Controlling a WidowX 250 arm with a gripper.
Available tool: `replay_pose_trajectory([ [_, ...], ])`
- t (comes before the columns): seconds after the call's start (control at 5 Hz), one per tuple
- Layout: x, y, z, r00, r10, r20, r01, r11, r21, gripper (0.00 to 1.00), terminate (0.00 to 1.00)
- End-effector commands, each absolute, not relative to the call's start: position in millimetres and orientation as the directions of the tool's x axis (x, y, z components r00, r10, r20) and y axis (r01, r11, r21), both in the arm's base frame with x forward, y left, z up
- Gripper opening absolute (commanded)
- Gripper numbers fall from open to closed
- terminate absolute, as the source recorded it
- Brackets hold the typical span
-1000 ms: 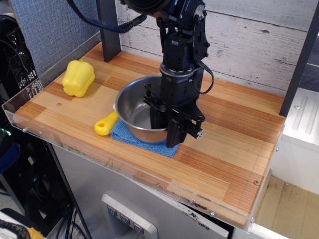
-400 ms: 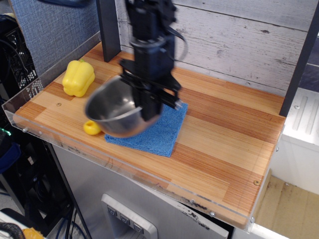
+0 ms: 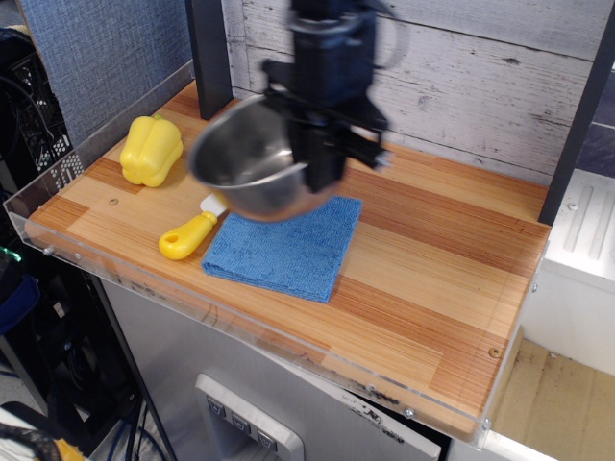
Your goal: Move the bowl to the right of the towel.
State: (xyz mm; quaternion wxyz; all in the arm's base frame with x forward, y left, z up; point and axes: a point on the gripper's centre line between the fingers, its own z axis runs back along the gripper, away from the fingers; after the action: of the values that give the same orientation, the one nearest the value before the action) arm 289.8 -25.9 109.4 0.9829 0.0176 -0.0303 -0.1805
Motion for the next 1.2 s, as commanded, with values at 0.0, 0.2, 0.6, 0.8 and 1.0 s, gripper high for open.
replay_pose_trajectory([
  [0.0,285.8,-91.7,128.0,0.85,-0.514,0.115,0.504,0.857,0.102,0.0,0.0],
  [0.2,293.7,-99.5,112.9,0.847,-0.525,0.077,0.518,0.85,0.095,0.0,0.0],
  [0.6,319.4,-90.6,67.5,0.864,-0.504,-0.021,0.503,0.858,0.106,0.0,0.0],
  [0.8,321.4,-97.7,61.5,0.847,-0.531,-0.017,0.53,0.841,0.114,0.0,0.0],
  [1.0,318.0,-105.6,64.6,0.825,-0.564,0.006,0.561,0.822,0.102,0.0,0.0],
])
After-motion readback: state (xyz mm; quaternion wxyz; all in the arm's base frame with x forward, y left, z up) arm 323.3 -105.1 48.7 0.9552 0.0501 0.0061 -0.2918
